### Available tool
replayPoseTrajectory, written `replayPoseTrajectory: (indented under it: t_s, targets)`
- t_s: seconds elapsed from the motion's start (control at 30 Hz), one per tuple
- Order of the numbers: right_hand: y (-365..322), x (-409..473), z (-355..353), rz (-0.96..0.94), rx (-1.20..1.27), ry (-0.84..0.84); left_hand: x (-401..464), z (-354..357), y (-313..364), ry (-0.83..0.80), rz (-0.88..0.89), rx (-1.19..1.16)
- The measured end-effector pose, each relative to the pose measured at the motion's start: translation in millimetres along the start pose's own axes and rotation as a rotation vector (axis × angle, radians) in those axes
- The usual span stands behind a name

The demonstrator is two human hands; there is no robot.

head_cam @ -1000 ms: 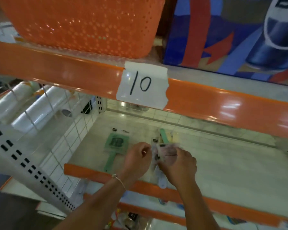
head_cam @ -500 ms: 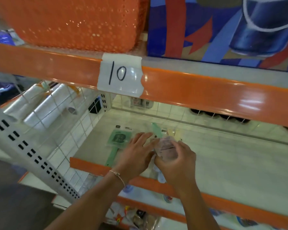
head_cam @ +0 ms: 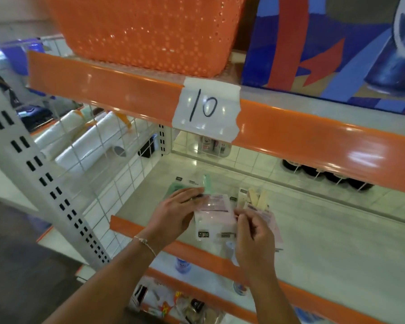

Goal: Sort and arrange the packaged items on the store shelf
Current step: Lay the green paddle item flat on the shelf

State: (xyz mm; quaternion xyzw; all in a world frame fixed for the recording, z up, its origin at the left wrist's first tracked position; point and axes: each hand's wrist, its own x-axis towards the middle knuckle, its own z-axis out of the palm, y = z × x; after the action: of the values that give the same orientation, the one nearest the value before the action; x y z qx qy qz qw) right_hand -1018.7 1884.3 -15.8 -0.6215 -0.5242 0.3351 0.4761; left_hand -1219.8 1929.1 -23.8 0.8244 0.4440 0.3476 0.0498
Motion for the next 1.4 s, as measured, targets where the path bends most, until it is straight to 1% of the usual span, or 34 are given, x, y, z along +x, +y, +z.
replayPoseTrajectory:
  t_s: [0.1,0.27,0.37,0.43,0.5,0.63,0.73,0.87,0.93,1.0,1.1,1.2,1.33,1.4]
  targets:
    - [0.9,11.0,-1.5,0.033,0.078,-0.065,-3.5,-12.2,-14.8,0.043,-0.086,-0.096]
    - [-1.9,18.6,14.3,-0.032,0.068,-0.187,-1.4,-34.3,-25.6,0.090,-0.293,-0.313]
    - [-5.5,23.3,27.4,-0.063,0.067,-0.224,3.6,-42.5,-29.3,0.006,-0.433,-0.536]
    - [-8.5,26.1,37.1,-0.068,0.068,-0.232,7.7,-45.1,-29.2,-0.026,-0.516,-0.609]
    - [-8.4,29.3,47.5,-0.050,0.098,-0.210,11.2,-45.1,-29.0,-0.034,-0.576,-0.581]
    - [-8.1,35.3,67.3,0.020,0.167,-0.160,11.7,-36.7,-41.9,-0.030,-0.635,-0.582]
    - [-7.5,41.5,80.4,0.108,0.245,-0.160,12.8,-31.0,-51.7,-0.054,-0.667,-0.557]
    - [-1.2,51.8,96.2,0.234,0.310,-0.162,13.5,-23.7,-58.6,-0.048,-0.758,-0.518]
    - [4.4,56.6,103.6,0.282,0.302,-0.173,9.6,-19.9,-64.2,-0.084,-0.754,-0.437]
    - [10.9,60.9,110.3,0.304,0.244,-0.170,5.6,-18.3,-68.6,-0.123,-0.763,-0.295]
    - [15.1,63.6,116.6,0.275,0.122,-0.159,1.4,-14.2,-72.4,-0.136,-0.725,-0.207]
    - [11.1,62.9,115.8,0.200,-0.052,-0.163,-3.2,-8.8,-79.4,-0.096,-0.704,-0.202]
    - [0.8,60.6,113.0,0.073,-0.324,-0.184,-14.0,-0.2,-87.0,-0.106,-0.644,-0.068]
    - [0.5,60.4,115.3,0.023,-0.421,-0.183,-20.3,4.6,-89.3,-0.111,-0.632,-0.009]
